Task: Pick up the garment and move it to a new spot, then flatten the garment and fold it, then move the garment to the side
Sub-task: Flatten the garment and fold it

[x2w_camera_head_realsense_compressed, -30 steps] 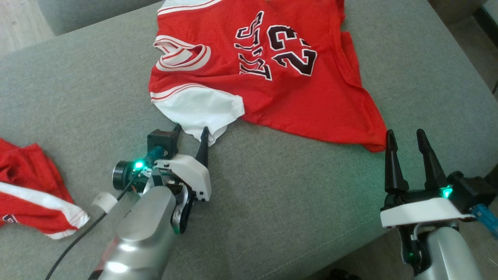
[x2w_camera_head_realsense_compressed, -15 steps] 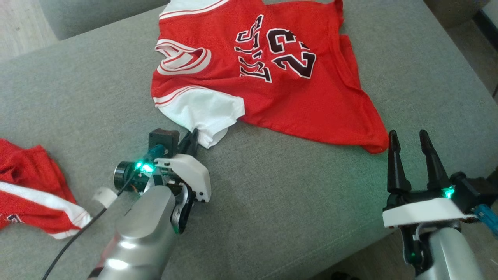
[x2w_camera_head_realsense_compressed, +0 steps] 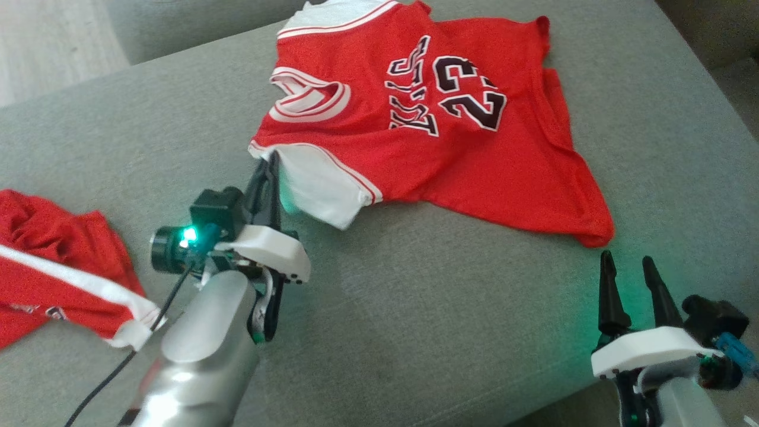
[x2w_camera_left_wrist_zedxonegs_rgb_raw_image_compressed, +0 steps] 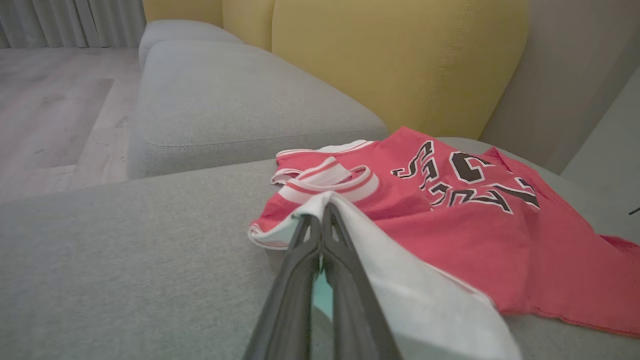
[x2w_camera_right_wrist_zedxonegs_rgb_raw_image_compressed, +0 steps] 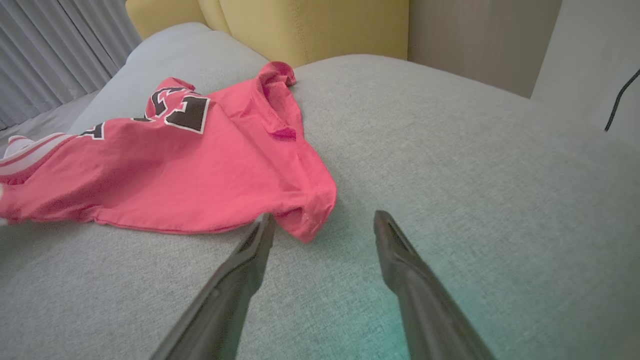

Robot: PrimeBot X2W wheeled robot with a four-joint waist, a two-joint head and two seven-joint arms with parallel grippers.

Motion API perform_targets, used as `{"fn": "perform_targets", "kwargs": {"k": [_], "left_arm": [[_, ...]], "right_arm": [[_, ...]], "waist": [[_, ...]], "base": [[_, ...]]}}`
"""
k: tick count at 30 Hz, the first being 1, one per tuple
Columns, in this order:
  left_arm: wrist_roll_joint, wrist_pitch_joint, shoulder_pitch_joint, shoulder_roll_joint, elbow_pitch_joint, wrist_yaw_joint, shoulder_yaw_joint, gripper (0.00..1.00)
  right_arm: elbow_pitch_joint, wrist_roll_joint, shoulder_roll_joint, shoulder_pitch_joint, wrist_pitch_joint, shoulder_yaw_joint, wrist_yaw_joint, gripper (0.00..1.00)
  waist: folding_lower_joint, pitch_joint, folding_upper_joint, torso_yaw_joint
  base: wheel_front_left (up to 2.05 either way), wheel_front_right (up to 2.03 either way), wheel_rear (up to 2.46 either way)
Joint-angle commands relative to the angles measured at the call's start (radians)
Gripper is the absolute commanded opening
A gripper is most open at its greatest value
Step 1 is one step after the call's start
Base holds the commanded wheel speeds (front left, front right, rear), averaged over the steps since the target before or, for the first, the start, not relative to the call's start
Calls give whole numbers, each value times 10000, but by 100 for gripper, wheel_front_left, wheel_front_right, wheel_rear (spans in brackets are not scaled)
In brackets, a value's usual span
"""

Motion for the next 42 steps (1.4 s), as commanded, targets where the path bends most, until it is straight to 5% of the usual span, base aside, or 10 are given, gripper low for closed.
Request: {"fn": "perform_targets", "kwargs": {"k": [1,12,33,34,35,36,37,42], "left_arm": [[-19,-102,-122,277,-423,86,376,0],[9,407,499,932,-1880,448,372,0],[-29,547,831,1258,-2765,899,390,0],[-37,538,836,1257,-2761,904,386,0],[-45,527,842,1256,-2752,906,382,0],[-53,516,852,1255,-2735,904,373,0],[-63,506,868,1255,-2714,902,364,0],[-279,509,1048,1233,-2635,838,407,0]], "right_arm": [[-107,121,-62,-372,-23,213,-7,100],[1748,755,-62,-1304,-144,59,-7,100],[4285,825,-62,-2315,-228,520,-7,100],[4369,847,-62,-2341,-228,584,-7,96],[4437,885,-62,-2366,-229,661,-7,63],[4488,919,-62,-2389,-229,736,-7,9],[4511,933,-62,-2410,-230,800,-7,0],[3945,952,-62,-2471,-238,787,-7,0]], "waist": [[0,-36,0,122],[0,-76,0,630],[0,-112,0,948],[0,-133,0,958],[0,-160,0,968],[0,-199,0,977],[0,-245,0,983],[0,-547,0,988]], "base": [[0,0,0],[0,0,0],[0,0,0],[0,0,0],[0,0,0],[0,0,0],[0,0,0],[0,0,0]]}}
